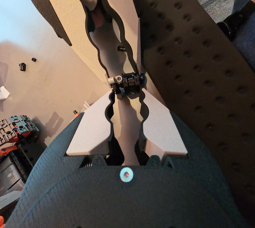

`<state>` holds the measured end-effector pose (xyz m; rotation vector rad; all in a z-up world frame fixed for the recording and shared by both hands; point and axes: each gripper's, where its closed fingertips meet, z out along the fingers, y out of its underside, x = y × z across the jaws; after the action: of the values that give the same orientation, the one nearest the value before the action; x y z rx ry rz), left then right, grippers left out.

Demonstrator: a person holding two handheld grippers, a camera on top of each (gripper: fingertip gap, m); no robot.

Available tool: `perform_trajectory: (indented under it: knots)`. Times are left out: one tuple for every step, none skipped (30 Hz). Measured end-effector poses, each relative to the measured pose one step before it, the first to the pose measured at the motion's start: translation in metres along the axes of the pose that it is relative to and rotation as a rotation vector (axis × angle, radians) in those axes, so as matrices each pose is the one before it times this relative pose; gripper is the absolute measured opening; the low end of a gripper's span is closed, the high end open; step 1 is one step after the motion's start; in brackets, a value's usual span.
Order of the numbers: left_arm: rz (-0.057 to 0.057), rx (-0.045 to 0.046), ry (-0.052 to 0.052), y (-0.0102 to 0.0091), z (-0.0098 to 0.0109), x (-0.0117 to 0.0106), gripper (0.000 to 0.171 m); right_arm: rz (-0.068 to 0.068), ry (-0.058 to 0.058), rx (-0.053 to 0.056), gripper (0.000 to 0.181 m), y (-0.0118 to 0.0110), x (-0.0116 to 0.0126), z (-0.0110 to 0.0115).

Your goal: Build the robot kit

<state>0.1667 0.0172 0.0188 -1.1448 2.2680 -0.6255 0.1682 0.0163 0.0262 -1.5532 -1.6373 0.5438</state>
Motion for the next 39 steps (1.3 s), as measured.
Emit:
perform_trajectory:
  knots:
    - [-0.0017,0.00092,0.0038,-0.00026,0.00014,0.0003,0.032,-0.006,0.0016,-0.0053,0.034,0.00018,-0.00031,0.00012]
    - [0.0067,-0.00303,-0.0017,-0.00006,0.00008,0.00001,0.032,-0.0041,-0.0009,-0.005,0.033,0.00023,0.00005,0.00003]
    - [0.0036,-0.00261,0.0004,-0.00042,0.00019,0.00019,0.031,-0.0039,-0.0027,-0.0042,0.033,0.0003,-0.0002,-0.00014]
    - [0.0028,-0.00014,0.0032,-0.00033,0.00013,0.00023,0.031,-0.0025,-0.0044,-0.0038,0.033,0.0001,-0.00022,0.00004]
    - [-0.0011,0.00132,0.0033,0.00014,-0.00038,0.0,0.031,-0.0061,-0.0003,-0.0033,0.033,-0.00027,0.00014,0.00006]
    - [-0.0065,0.0028,0.0045,-0.00015,-0.00004,-0.00005,0.031,-0.0028,-0.0027,-0.0019,0.033,-0.00009,0.00014,0.00011]
    - [-0.0022,0.0006,0.002,-0.0001,0.00022,-0.0001,0.031,-0.0009,-0.0057,-0.0011,0.033,0.00027,0.0001,-0.00019]
    - [0.0038,-0.00285,0.0016,0.00016,-0.00023,-0.00019,0.031,-0.0051,-0.0028,-0.0015,0.033,-0.00014,0.0003,0.00014]
    - [0.0035,-0.00059,0.0035,-0.00009,-0.00018,0.00027,0.03,-0.0078,-0.0014,-0.0063,0.033,-0.00021,-0.00006,0.00005]
    - [0.002,0.00289,0.0063,-0.00013,-0.00021,0.00053,0.03,-0.0036,-0.0062,-0.0037,0.033,-0.00033,-0.00032,0.00007]
    - [0.0001,0.00109,0.0046,-0.00001,-0.00027,0.00008,0.03,-0.0009,-0.0061,0.0006,0.033,-0.00039,-0.00011,0.00006]
    - [0.0005,-0.00092,0.0042,-0.00001,-0.00023,0.00014,0.03,-0.0008,-0.0046,0.0007,0.033,-0.00027,0.00007,0.00005]
    - [0.0004,-0.00113,0.0058,-0.00004,-0.00024,0.00008,0.03,-0.0001,-0.0063,0.0009,0.033,-0.00024,0.00007,0.00011]
    - [0.0087,-0.00059,0.0015,-0.00008,0.00012,-0.00006,0.03,-0.0036,-0.0051,-0.0023,0.032,-0.00009,0.00003,-0.00012]
    - [-0.0041,0.0085,0.0145,-0.00118,0.00004,0.00097,0.03,0.0022,-0.0105,0.0015,0.032,-0.00059,-0.001,-0.00063]
    - [0.0028,0.00751,0.0117,-0.00061,0.0002,0.00083,0.03,0.0032,-0.0079,0.0032,0.032,-0.00038,-0.00104,-0.00038]
    - [0.0057,-0.00062,0.0035,-0.00002,0.00021,-0.00007,0.03,0.0001,-0.0009,-0.0027,0.032,0.00024,-0.00013,-0.00004]
    - [-0.0032,-0.00159,0.0094,-0.00015,0.0001,-0.00016,0.03,0.0022,-0.0017,-0.0002,0.033,0.00015,0.00004,-0.00031]
    - [0.0037,0.00016,0.0042,0.00013,-0.00009,-0.00029,0.029,0.0054,-0.0026,0.0027,0.032,0.00019,0.00023,-0.00011]
    - [-0.0026,0.00403,0.0081,-0.00013,-0.00009,0.00035,0.029,0.0009,-0.0027,0.0002,0.032,-0.00018,-0.0001,0.00001]
    - [-0.0056,0.00507,0.0163,-0.0002,-0.00023,0.00056,0.03,0.0027,-0.0054,0.003,0.033,-0.00033,-0.00031,0.00002]
    - [-0.0059,0.00196,0.0054,0.00036,0.00003,-0.00074,0.03,0.0075,-0.0015,0.0044,0.033,0.00059,0.00065,-0.00013]
    - [0.0054,-0.00222,-0.0155,0.00118,-0.00011,-0.00247,0.03,0.0013,0.0114,-0.0009,0.033,0.00128,0.00202,-0.00014]
    - [-0.0113,0.00094,0.0007,0.00091,-0.00022,-0.00043,0.031,0.0114,0.0021,0.0065,0.034,0.00032,0.0008,-0.00007]
    - [-0.0191,0.00092,0.0117,0.00013,-0.00063,0.00077,0.032,0.0461,-0.023,0.0233,0.034,-0.00076,-0.00058,0.00019]
    - [0.0095,-0.00584,-0.0279,0.0021,-0.00023,-0.00319,0.032,0.0141,0.0064,0.0093,0.035,0.00042,0.00251,0.00017]
    - [-0.0076,0.00152,-0.0086,0.00182,-0.00064,-0.00232,0.032,-0.0081,0.0213,-0.0068,0.035,0.00015,0.00275,-0.00003]
    - [-0.0259,0.00671,0.03,0.00029,-0.00128,0.0017,0.032,0.0094,-0.0018,-0.0007,0.035,-0.00115,-0.00009,0.00081]
    - [0.0054,-0.00384,-0.0001,0.0013,-0.001,-0.00055,0.033,0.0104,-0.0003,0.0055,0.035,-0.00034,0.00081,0.0011]
    - [0.0051,-0.0016,-0.0133,0.00069,0.00015,-0.00152,0.033,-0.0049,0.0083,-0.0003,0.035,0.00085,0.00151,0.00009]
    - [-0.018,0.00517,0.0098,-0.0004,0.00038,0.00101,0.033,-0.0018,-0.0031,-0.0071,0.035,0.00078,-0.0004,-0.00042]
    - [-0.0117,0.00066,0.0056,-0.00008,-0.00022,0.00001,0.033,0.0086,-0.0022,-0.0023,0.035,-0.00008,-0.0001,0.00009]
    - [0.0037,-0.00562,-0.0045,0.00045,0.00006,-0.00039,0.034,0.003,0.004,0.0009,0.035,-0.00012,0.00056,0.0006]
    - [-0.0001,-0.0056,0.0054,0.00008,0.00101,0.00122,0.039,0.009,0.0011,0.0033,0.034,-0.00021,0.00069,0.0004]
    - [-0.0004,-0.00456,-0.0002,-0.00052,0.00075,0.00078,0.043,0.0073,-0.0002,-0.0006,0.034,0.00013,0.00049,-0.00016]
    - [0.0114,-0.01021,-0.0224,0.00104,0.0004,-0.00211,0.04,0.0039,0.0014,0.0002,0.034,0.00024,0.00034,-0.00023]
    - [0.0136,-0.00406,-0.0203,0.00047,0.00004,-0.00202,0.035,0.0009,-0.0006,0.0027,0.034,0.00005,-0.00029,0.00026]
    - [-0.0053,0.00177,0.0006,-0.00033,0.00026,0.00013,0.035,-0.0066,0.0032,-0.004,0.033,-0.00005,-0.00005,0.00028]
    - [-0.011,0.00274,0.0021,-0.00042,0.00019,-0.00003,0.035,-0.0056,0.0027,-0.0049,0.033,-0.00029,0.00004,0.00022]
